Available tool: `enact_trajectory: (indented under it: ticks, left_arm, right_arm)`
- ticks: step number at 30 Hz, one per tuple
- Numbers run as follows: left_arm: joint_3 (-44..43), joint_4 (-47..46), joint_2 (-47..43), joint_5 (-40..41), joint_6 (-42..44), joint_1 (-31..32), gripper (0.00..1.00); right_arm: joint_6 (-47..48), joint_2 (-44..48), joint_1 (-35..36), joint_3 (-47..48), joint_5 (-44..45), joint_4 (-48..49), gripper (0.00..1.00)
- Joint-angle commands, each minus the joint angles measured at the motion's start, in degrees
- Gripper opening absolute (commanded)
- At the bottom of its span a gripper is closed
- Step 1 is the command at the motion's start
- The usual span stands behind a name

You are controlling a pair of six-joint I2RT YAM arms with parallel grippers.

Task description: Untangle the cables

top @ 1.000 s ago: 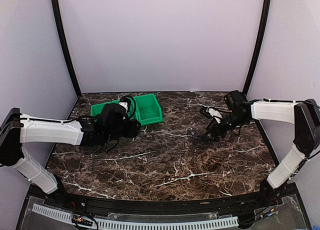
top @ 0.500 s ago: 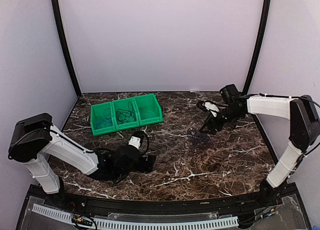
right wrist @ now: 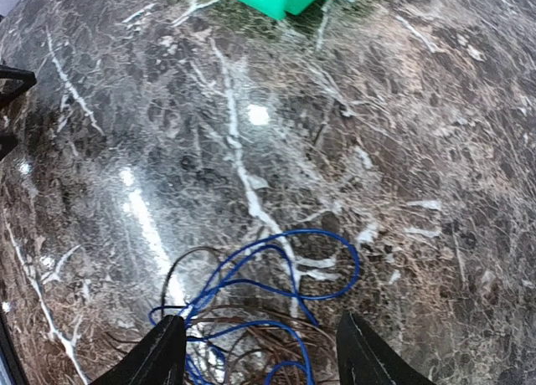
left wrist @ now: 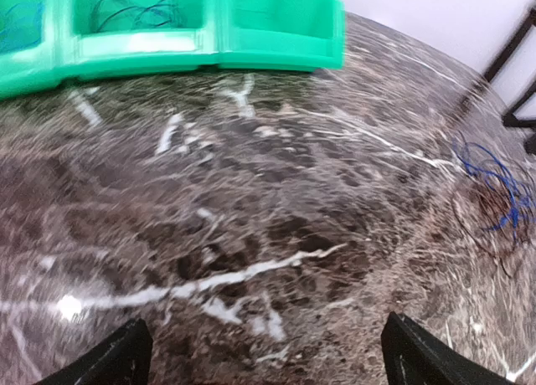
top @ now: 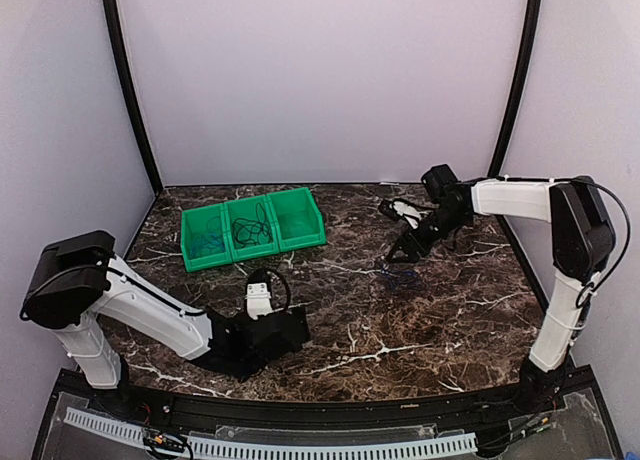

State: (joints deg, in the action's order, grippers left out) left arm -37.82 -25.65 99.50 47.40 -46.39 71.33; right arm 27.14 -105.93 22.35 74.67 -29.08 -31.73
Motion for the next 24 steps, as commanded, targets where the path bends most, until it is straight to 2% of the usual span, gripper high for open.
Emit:
enact_trajectory:
  ticks: [1, 2, 4, 5, 8, 10, 11, 12, 13, 14, 16, 19, 22, 24]
  left_arm:
    - [-7.6, 55.86, 4.81, 12.21, -72.95, 2.89, 0.99]
    - [-9.06, 66.03, 6.93, 10.31, -88.76, 3.13, 0.99]
    - [-10.48, 73.2, 10.68, 9.4, -99.64, 5.16, 0.99]
    - [-10.85, 73.68, 11.19, 15.21, -99.44, 7.27, 0.99]
    - [-15.98, 73.79, 12.49, 30.48, -87.63, 11.09, 0.99]
    - [-23.39, 82.49, 16.13, 34.49, -85.82, 13.03, 0.99]
    - [-29.84, 93.03, 19.51, 35.38, -87.56, 13.96, 0.99]
    - [-32.79, 98.94, 21.66, 36.8, -91.69, 14.34, 0.99]
    - [-37.77, 103.36, 24.24, 37.81, -89.53, 15.08, 0.99]
    - [-39.83, 104.1, 24.94, 38.2, -83.3, 15.34, 0.99]
    - [-43.4, 104.75, 25.0, 36.38, -76.87, 15.57, 0.99]
    - [-43.21, 104.79, 20.11, 32.7, -72.52, 14.95, 0.99]
    - [-41.14, 104.78, 14.57, 26.92, -70.1, 11.75, 0.99]
    - [-39.42, 104.75, 12.46, 27.14, -66.7, 9.79, 0.99]
  right_arm:
    - [0.25, 3.81, 2.8, 0.17, -3.91, -2.42, 0.64]
    - [-0.18, 3.72, 3.14, 0.19, -3.34, -2.32, 0.64]
    - [-1.33, 2.55, 3.4, 0.97, -2.06, -2.41, 0.64]
    - [-1.76, 1.47, 3.4, 1.59, -1.44, -2.7, 0.63]
    - [-2.59, -1.17, 3.49, 3.3, -0.13, -3.78, 0.62]
    - [-3.12, -2.4, 3.51, 4.14, 0.44, -4.17, 0.62]
    - [-3.5, -2.92, 3.61, 4.49, 0.76, -4.16, 0.61]
    - [-3.96, -3.35, 3.62, 4.85, 1.06, -4.21, 0.59]
    - [-4.32, -3.74, 3.66, 5.21, 1.28, -4.29, 0.58]
    - [-4.84, -4.06, 3.67, 5.59, 1.56, -4.31, 0.57]
    - [-5.17, -4.61, 3.67, 6.28, 1.74, -4.6, 0.55]
    - [-5.29, -5.41, 3.62, 6.87, 1.79, -5.21, 0.52]
    - [-5.42, -5.6, 3.75, 6.93, 0.24, -5.36, 0.53]
    - [-5.72, -5.33, 4.04, 6.7, -0.28, -5.26, 0.54]
